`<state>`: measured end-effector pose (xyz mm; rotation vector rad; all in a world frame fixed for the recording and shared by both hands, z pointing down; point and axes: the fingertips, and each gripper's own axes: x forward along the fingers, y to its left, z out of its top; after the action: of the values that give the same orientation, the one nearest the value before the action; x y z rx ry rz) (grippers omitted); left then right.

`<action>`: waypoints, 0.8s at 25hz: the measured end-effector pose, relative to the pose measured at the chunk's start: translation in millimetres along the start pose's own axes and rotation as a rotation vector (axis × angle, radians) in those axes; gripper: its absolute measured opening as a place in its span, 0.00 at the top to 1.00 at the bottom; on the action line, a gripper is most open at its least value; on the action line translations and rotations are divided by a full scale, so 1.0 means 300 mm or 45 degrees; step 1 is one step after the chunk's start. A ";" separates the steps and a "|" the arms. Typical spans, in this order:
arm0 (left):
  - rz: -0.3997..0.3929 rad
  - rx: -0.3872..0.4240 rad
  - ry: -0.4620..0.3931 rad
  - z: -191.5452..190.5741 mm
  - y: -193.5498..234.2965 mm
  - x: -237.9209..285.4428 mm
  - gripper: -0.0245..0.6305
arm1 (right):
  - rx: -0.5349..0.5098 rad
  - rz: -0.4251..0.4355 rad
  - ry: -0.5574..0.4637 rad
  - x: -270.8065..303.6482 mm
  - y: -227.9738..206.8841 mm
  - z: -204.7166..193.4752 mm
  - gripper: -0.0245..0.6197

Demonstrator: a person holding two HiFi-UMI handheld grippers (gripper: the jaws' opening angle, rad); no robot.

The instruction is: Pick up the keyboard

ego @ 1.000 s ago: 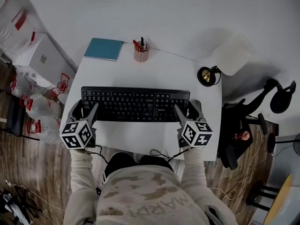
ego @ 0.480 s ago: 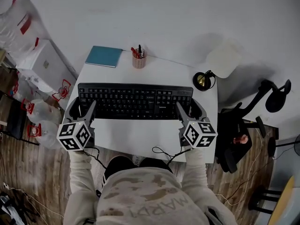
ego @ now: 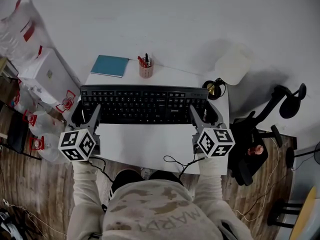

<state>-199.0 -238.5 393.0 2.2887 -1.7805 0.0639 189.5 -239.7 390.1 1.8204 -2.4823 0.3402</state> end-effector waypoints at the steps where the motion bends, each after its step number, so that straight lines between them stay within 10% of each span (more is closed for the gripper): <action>1: -0.003 0.003 -0.010 0.011 -0.004 0.001 0.46 | -0.004 -0.001 -0.011 -0.003 -0.001 0.012 0.52; 20: -0.030 0.040 -0.194 0.211 -0.066 0.024 0.46 | -0.081 -0.003 -0.194 -0.016 -0.018 0.229 0.52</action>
<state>-185.3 -254.3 329.8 2.3940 -1.8358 -0.0895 202.5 -250.7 323.1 1.8908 -2.5554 0.1251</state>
